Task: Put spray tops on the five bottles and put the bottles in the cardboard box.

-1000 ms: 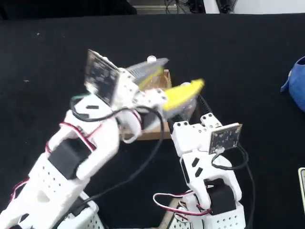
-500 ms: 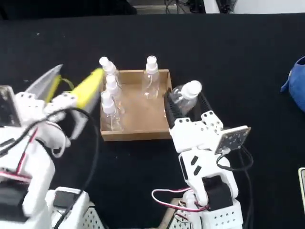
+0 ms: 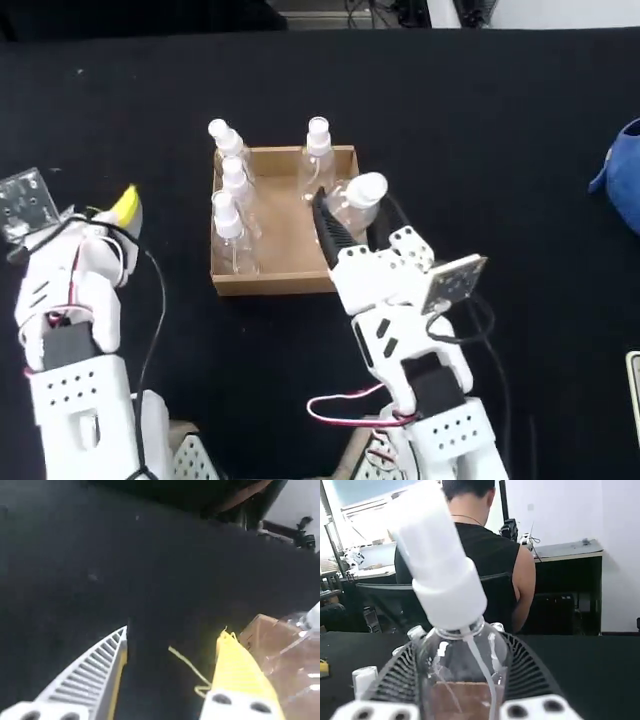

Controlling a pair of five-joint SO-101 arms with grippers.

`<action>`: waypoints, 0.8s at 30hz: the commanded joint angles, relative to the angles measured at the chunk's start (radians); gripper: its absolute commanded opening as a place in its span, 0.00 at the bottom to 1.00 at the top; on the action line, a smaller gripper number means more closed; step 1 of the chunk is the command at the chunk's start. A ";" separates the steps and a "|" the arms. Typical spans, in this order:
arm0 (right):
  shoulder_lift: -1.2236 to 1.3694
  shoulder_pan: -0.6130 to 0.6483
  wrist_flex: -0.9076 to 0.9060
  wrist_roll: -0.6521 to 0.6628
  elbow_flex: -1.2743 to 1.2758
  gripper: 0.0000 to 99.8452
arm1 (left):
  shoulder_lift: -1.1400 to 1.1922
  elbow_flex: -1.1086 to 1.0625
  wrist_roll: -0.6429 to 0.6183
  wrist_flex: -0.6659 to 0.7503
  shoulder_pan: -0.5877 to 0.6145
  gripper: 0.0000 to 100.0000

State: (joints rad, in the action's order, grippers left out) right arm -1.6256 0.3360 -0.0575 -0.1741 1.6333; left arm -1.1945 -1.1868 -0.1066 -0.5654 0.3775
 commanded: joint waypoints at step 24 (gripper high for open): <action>0.351 0.011 0.302 -0.003 -0.010 0.01 | -0.009 -0.392 -0.008 0.450 0.008 0.17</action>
State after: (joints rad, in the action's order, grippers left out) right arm -1.3249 0.3360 0.1450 -0.1757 1.6947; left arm -1.1960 -1.5873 -0.1066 -0.1373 0.3821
